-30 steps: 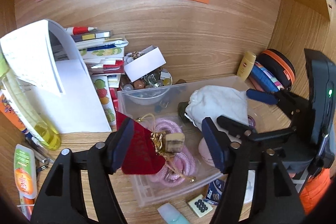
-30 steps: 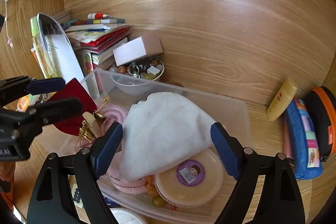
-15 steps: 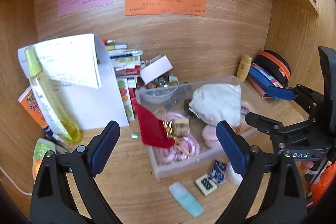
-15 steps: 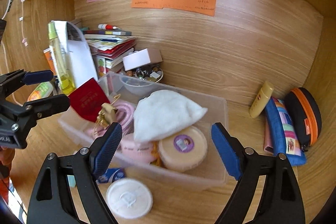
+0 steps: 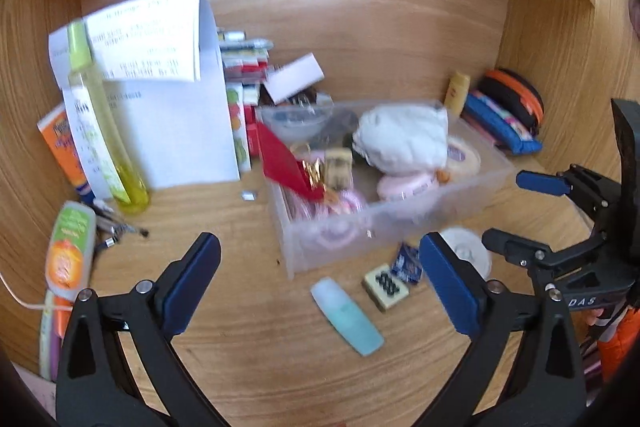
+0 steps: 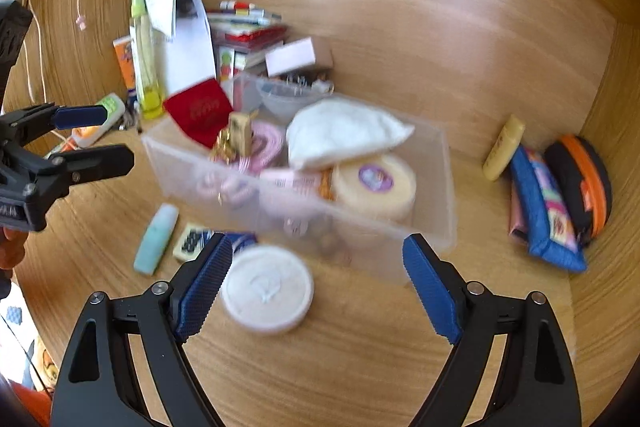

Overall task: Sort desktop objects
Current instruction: 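Grasp the teal bottle with the left tool while the right tool grasps the white round tub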

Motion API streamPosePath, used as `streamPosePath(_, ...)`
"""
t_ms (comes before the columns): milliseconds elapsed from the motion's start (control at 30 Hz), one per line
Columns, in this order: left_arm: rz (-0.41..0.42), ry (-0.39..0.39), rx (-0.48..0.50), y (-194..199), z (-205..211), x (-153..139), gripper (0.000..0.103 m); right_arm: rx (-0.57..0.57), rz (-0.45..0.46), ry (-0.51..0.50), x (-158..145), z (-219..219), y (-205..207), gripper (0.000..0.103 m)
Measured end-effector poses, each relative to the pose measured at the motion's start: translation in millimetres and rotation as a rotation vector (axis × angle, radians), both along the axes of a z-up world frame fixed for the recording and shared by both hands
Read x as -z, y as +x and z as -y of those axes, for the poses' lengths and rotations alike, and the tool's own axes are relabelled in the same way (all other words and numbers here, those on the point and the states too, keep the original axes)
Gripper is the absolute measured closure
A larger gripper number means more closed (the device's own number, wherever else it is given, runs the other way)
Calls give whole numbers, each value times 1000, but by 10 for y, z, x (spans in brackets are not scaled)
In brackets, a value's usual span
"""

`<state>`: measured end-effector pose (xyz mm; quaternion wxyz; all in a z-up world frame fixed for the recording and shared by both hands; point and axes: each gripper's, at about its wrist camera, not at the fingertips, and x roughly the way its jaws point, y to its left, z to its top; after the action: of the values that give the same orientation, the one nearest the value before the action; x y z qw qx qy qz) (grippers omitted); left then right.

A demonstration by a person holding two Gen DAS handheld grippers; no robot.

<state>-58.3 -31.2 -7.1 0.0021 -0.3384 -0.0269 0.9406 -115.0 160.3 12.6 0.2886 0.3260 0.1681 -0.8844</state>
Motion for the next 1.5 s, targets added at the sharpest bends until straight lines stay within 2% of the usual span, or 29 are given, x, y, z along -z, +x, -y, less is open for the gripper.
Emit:
streamPosePath(200,85,-2,2,22,-57,246,2,-9,89,0,240,9,2,17)
streamPosePath(333,210,25,21,-43,-37,442,2,-30,128,14,375,35,4,17)
streamPosePath(500,312,34,27,-111,-43,641,2,-37,150,-5,415,50,-28,14)
streamPosePath(733,326,24,-21,-200,-14,688,3,-72,169,29,546,158,-21,14)
streamPosePath(800,324,16,-38,-214,8,696,7,-65,174,52,593,209,-66,14)
streamPosePath(867,315,-7,-60,-196,30,694,19,-53,193,53,638,226,-117,14)
streamPosePath(900,313,-18,-64,-185,36,691,22,-50,205,50,649,226,-143,14)
streamPosePath(1033,299,-35,-63,-195,53,687,23,-63,267,-19,642,164,-222,14)
streamPosePath(1133,283,-37,-44,-227,16,670,34,-57,279,-49,636,142,-253,16)
streamPosePath(1267,263,-40,-25,-297,-60,657,44,-60,275,-66,633,135,-245,33)
streamPosePath(1300,256,-43,-12,-291,-83,651,52,-65,272,-66,631,144,-234,39)
streamPosePath(1333,251,-42,0,-286,-97,643,57,-79,266,-68,628,157,-215,39)
streamPosePath(1367,245,-47,7,-279,-108,637,67,-80,247,-58,622,172,-188,39)
streamPosePath(1433,233,-59,28,-245,-154,632,78,-84,236,-52,616,181,-175,39)
streamPosePath(1500,227,-71,34,-217,-200,631,78,-82,235,-58,611,167,-176,39)
